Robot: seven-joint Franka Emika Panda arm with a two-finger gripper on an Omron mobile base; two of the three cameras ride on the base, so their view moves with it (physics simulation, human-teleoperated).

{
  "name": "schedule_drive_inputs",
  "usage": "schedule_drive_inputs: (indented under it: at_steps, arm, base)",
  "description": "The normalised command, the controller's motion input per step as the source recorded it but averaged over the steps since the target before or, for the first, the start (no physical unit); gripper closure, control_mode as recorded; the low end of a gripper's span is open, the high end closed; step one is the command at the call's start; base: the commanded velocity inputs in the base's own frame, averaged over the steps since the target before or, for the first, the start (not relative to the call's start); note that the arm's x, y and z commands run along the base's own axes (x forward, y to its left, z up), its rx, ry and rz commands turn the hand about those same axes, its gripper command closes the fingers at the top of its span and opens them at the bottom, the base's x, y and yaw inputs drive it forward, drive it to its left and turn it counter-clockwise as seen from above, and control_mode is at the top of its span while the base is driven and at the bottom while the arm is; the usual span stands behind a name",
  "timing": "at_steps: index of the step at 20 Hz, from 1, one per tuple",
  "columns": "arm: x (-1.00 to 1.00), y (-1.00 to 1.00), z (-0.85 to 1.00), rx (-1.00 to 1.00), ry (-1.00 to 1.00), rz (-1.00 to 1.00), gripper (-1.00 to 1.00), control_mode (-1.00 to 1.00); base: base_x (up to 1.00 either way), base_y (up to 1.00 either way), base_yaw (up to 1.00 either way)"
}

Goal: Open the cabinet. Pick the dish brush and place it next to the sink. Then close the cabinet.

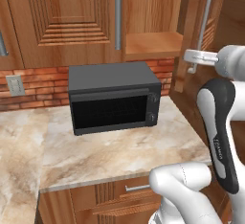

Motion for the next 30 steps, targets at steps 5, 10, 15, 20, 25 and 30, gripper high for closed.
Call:
schedule_drive_inputs:
  at_steps: [5, 10, 15, 20, 25, 30]
  arm:
    - [0.01, 0.00, 0.00, 0.00, 0.18, -0.08, -1.00, -1.00]
    - [-0.09, 0.00, 0.00, 0.00, 0.07, -0.01, -1.00, -1.00]
    - [-0.80, 0.00, 0.03, 0.00, -0.03, 0.00, -1.00, -1.00]
    - [-0.69, 0.25, 0.00, 0.00, -0.06, 0.00, -1.00, -1.00]
    - [-0.14, 0.72, 0.00, -0.04, -0.01, 0.00, -1.00, -1.00]
    - [0.00, 0.81, 0.00, -0.11, 0.00, 0.00, -1.00, -1.00]
  base:
    - [0.00, 0.00, 0.00]
    - [0.00, 0.00, 0.00]
    - [0.00, 0.00, 0.00]
    - [0.00, 0.00, 0.00]
    - [0.00, 0.00, 0.00]
    - [0.00, 0.00, 0.00]
